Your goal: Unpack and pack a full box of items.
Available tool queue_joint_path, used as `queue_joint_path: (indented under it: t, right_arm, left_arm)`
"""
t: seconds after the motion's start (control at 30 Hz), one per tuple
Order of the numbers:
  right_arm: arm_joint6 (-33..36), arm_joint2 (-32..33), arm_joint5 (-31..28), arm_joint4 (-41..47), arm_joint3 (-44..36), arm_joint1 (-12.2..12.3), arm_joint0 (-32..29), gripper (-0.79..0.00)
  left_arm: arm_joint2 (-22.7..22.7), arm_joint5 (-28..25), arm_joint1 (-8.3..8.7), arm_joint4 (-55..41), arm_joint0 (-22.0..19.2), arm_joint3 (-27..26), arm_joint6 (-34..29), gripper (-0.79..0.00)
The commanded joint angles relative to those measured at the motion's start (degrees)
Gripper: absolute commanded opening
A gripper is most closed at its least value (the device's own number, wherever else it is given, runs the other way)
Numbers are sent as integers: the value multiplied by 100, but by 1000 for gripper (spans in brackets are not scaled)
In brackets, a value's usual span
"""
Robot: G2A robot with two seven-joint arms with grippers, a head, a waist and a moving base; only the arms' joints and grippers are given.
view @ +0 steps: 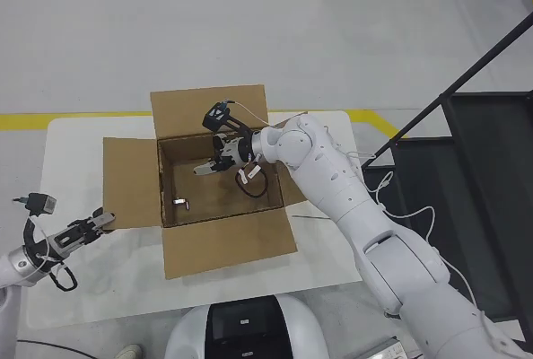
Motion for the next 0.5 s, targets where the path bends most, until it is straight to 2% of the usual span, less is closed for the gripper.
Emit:
queue_joint_path:
  t: [0.0,0.13,0.3,0.33,0.37,0.4,0.47]
  right_arm:
    - [0,0,0,0,0,0,0,0]
    - [0,0,0,0,0,0,0,0]
    - [0,0,0,0,0,0,0,0]
    - [0,0,0,0,0,0,0,0]
    - [0,0,0,0,0,0,0,0]
    - [0,0,0,0,0,0,0,0]
    - [0,0,0,0,0,0,0,0]
  left_arm:
    - [-190,91,34,-44,181,-90,-184,-785]
    - [-450,199,83,-139,398,-186,-444,-785]
    - [-626,251,117,-162,524,-226,-462,-785]
    - [-642,249,118,-194,543,-237,-427,-754]
    - [-651,246,118,-228,567,-245,-401,-191]
    - [-654,277,114,-309,592,-238,-350,0]
    - [-650,286,100,-523,628,-261,-242,0]
